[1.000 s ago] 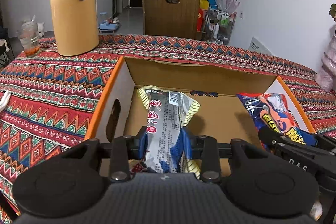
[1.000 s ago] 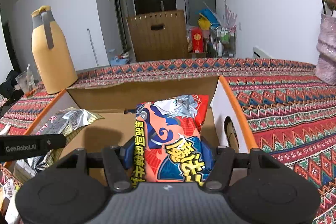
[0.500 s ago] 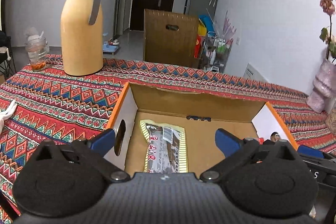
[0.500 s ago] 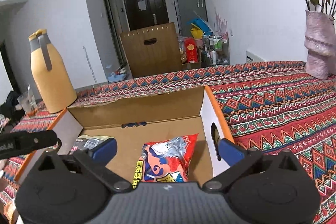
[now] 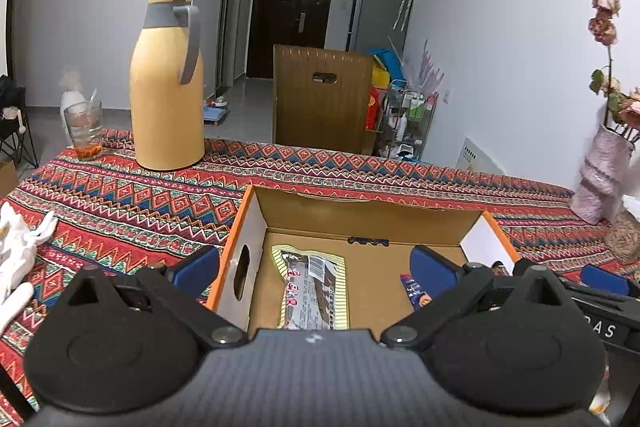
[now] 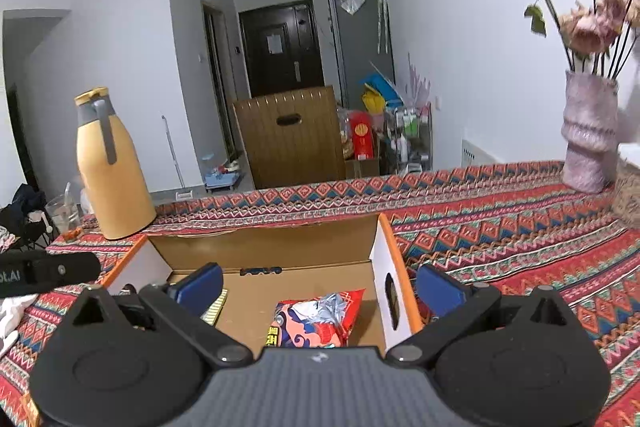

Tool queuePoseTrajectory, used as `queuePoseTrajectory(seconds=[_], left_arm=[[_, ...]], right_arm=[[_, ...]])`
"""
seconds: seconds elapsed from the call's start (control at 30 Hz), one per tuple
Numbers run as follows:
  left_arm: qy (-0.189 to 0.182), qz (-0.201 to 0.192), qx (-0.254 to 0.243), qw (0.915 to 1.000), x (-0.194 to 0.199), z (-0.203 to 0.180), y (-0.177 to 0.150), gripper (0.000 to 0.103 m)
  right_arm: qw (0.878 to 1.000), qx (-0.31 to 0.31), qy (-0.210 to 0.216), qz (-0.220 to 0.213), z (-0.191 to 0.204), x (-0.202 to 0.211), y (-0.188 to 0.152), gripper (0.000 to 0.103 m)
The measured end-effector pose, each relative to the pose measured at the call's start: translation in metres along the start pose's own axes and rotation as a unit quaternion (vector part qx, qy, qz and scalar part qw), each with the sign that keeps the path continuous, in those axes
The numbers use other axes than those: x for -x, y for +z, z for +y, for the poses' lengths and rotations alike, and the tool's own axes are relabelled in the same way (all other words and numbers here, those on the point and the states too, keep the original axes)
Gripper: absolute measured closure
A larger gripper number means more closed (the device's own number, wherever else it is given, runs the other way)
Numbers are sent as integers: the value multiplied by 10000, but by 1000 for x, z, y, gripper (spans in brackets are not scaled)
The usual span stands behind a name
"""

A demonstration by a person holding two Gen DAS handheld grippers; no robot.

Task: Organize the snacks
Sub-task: 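Open both grippers to release the packets and withdraw to the pile, then grasp the white-green bar with the right gripper while the left grasps the cookie packet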

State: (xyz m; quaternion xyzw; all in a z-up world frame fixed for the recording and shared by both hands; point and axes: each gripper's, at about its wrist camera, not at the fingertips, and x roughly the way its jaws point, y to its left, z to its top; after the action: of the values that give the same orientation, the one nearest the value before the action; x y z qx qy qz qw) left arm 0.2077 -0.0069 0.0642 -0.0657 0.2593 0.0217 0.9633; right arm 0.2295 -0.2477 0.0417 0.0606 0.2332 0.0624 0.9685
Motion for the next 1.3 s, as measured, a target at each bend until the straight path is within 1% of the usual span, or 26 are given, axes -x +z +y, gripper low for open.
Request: queuePoseTrajectory(seconds=[0.17,0.33,0.47,0.63,0.93,1.0,1.03,1.07,1.13,1.3], left_arm=[[-65,-24,-80,9999,25,2,-8,0],[-124,55,-179,9997,45,6,-25,0],[-174,141,-258,9994,57,10,-44,0],[-197,333,-337,9987,66,16,-68,0],[-158,717,-412,9965,69,30,-103,0],[-139,780,-420,9960,68,32,-108,0],[-118,804,-424,9958,68,33,-109,0],[-106,815,-421,9957,68,34,-110,0],[-104,818,-411,9957,69,35,-110,0],[-83,840,-407,9956,69,38,-108,0]], right_arm=[[9999,144,-34,-61,0,33,-9,0],[9996,288,-67,-31,0,65,-30,0],[9993,341,-114,81,-2,84,-51,0],[9990,320,-184,258,-6,97,-74,0],[9970,211,-332,665,-17,110,-115,0],[9965,182,-359,727,-20,109,-119,2],[9963,156,-366,761,-21,107,-120,7],[9960,114,-379,797,-23,104,-120,14],[9953,31,-388,882,-26,96,-119,21],[9925,-71,-342,1169,-27,71,-118,34]])
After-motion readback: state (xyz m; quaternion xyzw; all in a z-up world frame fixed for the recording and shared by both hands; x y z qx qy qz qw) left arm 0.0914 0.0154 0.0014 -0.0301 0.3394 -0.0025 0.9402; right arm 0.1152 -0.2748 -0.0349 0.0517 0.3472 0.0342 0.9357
